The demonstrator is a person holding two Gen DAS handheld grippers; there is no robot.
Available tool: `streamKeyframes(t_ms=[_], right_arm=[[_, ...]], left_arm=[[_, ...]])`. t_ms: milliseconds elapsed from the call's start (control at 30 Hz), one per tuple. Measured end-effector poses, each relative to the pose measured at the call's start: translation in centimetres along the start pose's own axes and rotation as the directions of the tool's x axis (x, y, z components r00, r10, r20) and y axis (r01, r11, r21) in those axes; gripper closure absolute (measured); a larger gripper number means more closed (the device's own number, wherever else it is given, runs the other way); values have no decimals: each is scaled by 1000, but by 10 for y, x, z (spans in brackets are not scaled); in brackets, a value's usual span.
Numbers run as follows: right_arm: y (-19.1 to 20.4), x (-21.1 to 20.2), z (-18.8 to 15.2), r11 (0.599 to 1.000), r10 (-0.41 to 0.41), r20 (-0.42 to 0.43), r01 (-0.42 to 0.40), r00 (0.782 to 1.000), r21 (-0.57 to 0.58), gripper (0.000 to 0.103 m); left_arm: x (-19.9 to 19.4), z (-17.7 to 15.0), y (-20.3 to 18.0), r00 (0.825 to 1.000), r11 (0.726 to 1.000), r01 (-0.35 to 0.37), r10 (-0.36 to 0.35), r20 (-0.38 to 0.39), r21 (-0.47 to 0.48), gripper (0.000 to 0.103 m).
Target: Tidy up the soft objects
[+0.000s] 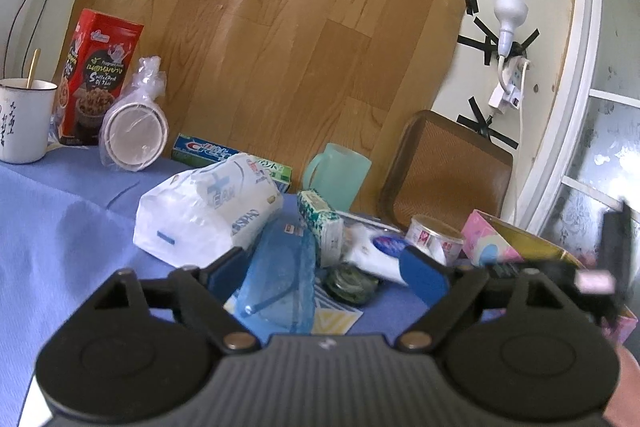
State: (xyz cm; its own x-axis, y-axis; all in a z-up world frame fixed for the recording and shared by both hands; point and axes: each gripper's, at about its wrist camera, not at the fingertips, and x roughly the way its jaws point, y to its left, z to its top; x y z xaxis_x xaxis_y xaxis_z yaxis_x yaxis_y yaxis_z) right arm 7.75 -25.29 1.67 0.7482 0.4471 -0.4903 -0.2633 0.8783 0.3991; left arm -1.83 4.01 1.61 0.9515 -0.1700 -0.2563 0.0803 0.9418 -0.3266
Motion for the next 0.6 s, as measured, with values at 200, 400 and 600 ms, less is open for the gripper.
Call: streamKeyframes(t_ms=[200,400,600], right_arm=[[-10,-22,-25,998,-34,-26,33,999,-61,99],[-8,-15,-26,997,-42,-36,39,998,-73,94],[-8,-15,-28,996,-37,-36,34,999,-80,91]], left_arm=[[1,0,1,1000,1000,9,-9,-9,-6,15],[2,0,2,1000,1000,2,-3,-14,-13,15],[3,1,3,1000,1000,7,-7,-18,-21,12]])
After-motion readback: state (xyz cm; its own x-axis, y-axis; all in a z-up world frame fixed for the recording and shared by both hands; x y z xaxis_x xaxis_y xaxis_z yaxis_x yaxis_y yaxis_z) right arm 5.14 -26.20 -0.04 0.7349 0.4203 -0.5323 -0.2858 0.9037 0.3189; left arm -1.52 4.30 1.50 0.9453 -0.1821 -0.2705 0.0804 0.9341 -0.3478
